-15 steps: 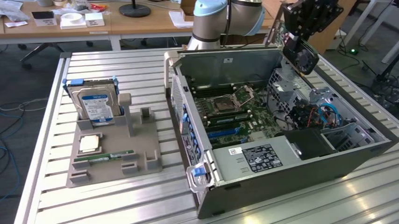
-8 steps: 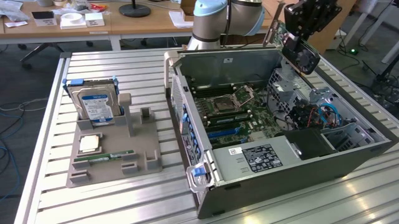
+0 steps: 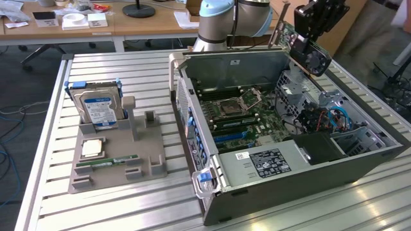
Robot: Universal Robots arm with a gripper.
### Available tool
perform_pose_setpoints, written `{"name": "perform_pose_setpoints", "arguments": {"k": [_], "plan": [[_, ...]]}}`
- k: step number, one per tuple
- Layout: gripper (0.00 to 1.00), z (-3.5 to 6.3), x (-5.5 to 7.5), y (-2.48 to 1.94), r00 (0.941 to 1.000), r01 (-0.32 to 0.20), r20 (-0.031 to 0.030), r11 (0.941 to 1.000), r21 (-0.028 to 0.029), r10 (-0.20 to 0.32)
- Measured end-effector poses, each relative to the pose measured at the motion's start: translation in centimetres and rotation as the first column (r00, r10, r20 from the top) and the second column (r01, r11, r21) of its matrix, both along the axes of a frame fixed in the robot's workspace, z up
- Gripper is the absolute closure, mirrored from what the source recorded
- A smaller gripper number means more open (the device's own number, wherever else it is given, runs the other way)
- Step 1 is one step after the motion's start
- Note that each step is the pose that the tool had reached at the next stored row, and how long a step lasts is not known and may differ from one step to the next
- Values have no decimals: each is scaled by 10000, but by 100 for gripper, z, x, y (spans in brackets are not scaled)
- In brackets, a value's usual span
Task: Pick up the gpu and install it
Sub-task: 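Insert the gpu into the slot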
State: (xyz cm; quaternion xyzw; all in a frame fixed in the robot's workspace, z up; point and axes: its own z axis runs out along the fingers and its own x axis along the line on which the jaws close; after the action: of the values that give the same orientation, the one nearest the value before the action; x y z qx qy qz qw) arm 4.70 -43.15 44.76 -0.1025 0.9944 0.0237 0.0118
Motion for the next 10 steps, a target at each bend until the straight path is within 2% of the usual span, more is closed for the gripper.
{"name": "perform_pose_setpoints", "arguments": {"k": [5, 10], "plan": [[74, -3, 0, 0, 9979, -651, 0, 9979, 0, 651], [74, -5, 0, 0, 9916, -1294, 0, 9916, 1, 1294]]}}
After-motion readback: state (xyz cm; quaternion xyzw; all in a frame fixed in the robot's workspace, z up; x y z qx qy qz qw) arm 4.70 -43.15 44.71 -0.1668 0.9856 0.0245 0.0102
